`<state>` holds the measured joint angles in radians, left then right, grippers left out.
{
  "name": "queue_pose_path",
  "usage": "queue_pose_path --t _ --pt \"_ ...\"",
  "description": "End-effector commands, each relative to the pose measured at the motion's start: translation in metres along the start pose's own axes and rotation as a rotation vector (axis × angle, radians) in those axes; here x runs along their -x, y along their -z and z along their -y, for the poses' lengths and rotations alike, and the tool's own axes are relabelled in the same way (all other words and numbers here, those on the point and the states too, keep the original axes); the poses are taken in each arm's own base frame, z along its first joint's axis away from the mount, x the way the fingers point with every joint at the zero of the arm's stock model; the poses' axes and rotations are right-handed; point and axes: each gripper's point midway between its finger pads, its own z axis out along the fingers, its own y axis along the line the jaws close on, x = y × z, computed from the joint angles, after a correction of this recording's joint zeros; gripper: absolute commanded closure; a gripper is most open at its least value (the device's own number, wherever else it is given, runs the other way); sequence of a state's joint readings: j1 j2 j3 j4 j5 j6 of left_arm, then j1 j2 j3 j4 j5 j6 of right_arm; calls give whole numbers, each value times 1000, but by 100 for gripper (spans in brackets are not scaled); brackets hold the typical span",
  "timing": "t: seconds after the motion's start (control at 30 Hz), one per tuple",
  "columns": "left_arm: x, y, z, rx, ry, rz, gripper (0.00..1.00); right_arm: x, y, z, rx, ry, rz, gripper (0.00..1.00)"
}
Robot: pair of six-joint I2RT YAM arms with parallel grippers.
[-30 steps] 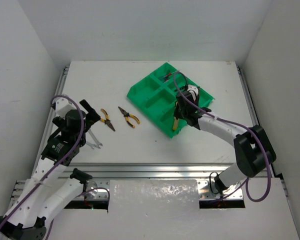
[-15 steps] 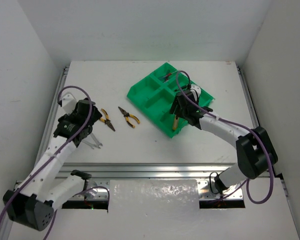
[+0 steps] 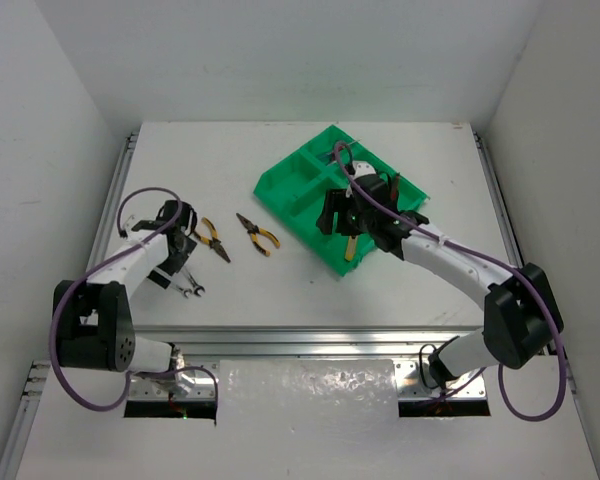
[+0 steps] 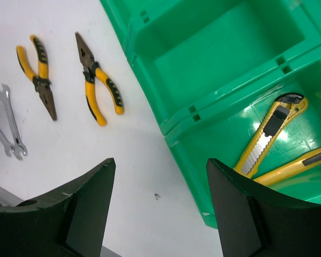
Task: Sort the tools into containers
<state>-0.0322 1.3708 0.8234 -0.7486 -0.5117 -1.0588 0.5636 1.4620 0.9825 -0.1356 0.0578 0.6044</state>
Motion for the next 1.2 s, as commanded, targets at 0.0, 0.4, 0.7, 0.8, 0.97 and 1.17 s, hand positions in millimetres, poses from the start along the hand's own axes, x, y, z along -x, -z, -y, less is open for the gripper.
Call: queue_pose_path --t 0.0,0.4,0.7,0.8,0.97,1.17 --pt "-7 -10 -13 35 100 -20 22 2 5 -8 60 48 11 30" --pt "-16 -48 -27 35 154 -159 42 -13 3 -12 126 73 -28 31" --pt "-25 -65 -35 81 149 -248 58 -11 6 -17 157 73 -15 31" --pt "-29 -70 -38 98 144 -265 66 -11 7 -17 158 76 -14 31" --pt "-40 -74 -41 103 131 -303 84 -11 8 -16 158 79 -15 31" --pt "-29 -57 -40 40 128 -262 100 -16 11 -33 265 85 -29 31"
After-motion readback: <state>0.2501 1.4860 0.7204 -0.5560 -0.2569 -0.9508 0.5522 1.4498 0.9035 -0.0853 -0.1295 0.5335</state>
